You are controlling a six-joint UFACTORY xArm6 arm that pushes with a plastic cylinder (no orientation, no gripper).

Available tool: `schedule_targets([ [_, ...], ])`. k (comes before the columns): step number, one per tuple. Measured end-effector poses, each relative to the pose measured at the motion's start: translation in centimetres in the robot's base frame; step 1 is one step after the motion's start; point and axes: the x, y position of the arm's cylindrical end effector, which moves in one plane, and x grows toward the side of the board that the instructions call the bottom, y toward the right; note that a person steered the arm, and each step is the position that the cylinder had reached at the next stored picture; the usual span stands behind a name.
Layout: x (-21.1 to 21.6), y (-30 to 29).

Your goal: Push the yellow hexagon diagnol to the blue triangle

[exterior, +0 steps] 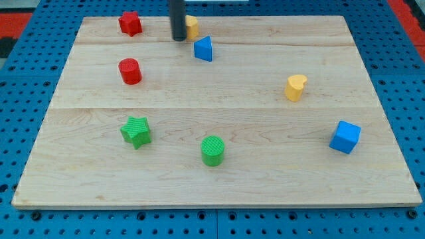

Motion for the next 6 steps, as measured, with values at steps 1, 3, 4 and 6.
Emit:
schedule_targets([
  [1,-2.5,-3.0],
  [3,-2.8,3.0],
  [4,-2.2,6.5],
  [6,-1.9,6.3],
])
